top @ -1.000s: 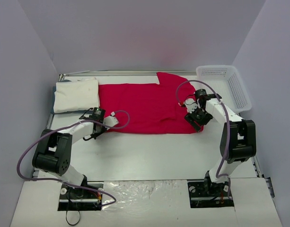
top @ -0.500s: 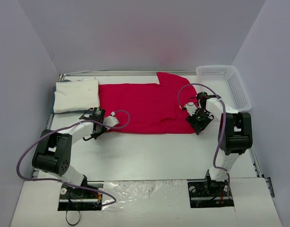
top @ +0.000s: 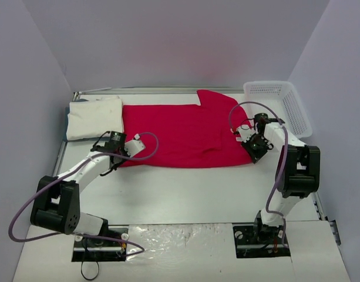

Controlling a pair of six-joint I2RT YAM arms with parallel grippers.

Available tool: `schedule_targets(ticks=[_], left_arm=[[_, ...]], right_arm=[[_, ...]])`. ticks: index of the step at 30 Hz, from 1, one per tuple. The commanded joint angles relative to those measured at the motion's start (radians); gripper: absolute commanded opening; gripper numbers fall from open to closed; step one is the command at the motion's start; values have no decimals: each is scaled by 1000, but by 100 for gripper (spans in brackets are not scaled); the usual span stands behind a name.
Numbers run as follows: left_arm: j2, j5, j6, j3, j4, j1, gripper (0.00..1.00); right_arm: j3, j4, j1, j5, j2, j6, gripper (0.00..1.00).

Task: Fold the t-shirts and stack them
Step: Fold the flattened tshirt in 1/3 of the way

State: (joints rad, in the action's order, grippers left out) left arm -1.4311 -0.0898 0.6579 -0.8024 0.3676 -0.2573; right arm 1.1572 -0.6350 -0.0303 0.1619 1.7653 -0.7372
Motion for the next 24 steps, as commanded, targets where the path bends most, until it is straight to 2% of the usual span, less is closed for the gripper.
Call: schedule_targets(ticks=[1,4,11,15,18,24], left_arm=[[92,-24,37,-38,56,15,2],[139,-25,45,-37,77,29,2],[146,90,45,20,97,33,3],[136,163,48,52,77,32,24],[124,196,51,55,60,27,34],[60,203,45,32,21,20,37]], right_arm=[[-5,-77,-22,-22,-79,-30,0],[-7,-86,-37,-16,-98,-40,0],[-5,-88,-39,27,-66,-41,0],[7,-88,-39,30,-35,-39,0],[21,-84,-39,33,-12,-33,0],[32,-88,-39,48,13,-18,0]])
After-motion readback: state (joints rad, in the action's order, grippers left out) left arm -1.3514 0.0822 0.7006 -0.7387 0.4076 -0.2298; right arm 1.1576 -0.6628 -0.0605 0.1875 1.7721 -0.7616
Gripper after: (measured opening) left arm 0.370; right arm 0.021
